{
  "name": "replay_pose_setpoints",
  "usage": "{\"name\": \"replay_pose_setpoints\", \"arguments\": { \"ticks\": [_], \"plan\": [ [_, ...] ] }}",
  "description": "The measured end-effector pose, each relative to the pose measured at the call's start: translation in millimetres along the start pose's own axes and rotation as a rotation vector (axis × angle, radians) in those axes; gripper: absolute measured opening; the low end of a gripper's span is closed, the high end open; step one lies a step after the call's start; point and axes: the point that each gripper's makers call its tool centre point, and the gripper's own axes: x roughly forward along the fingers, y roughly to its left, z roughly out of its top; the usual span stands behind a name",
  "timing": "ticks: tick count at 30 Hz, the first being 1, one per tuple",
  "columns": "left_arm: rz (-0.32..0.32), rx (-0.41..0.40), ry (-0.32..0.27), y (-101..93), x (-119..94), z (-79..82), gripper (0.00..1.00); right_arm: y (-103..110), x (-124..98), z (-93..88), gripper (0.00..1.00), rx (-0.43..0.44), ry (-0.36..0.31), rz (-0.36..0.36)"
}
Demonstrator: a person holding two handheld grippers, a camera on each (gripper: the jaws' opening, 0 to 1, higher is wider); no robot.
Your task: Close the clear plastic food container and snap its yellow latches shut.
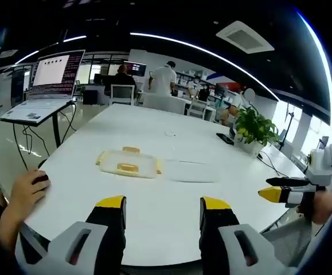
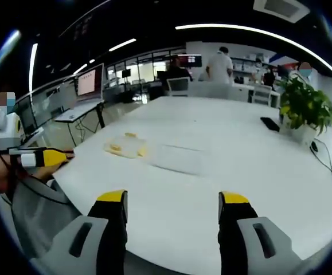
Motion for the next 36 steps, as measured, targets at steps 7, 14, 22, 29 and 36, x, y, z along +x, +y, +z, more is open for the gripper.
{"name": "replay_pose_setpoints", "arguments": {
  "ticks": [7,14,22,29,36],
  "plan": [
    [-0.003,-0.005,0.0,0.5,-0.1,0.0,0.46,0.2,-0.4,0.2,0.61,-0.003,-0.001,0.0],
    [-0.004,-0.004,-0.001,0.0,-0.2,-0.1,0.46,0.5,-0.7,0.2,0.61,-0.003,0.0,0.002],
    [-0.006,-0.009,0.005,-0.2,0.0,-0.9,0.46,1.1,-0.5,-0.3,0.61,-0.001,0.003,0.007],
    [-0.007,-0.011,0.009,-0.1,0.1,-1.6,0.46,0.7,-0.5,-1.1,0.61,0.007,0.007,0.007],
    [-0.006,-0.01,0.008,-0.2,0.2,-1.4,0.46,1.0,0.0,-1.4,0.6,0.004,0.008,0.008]
  ]
}}
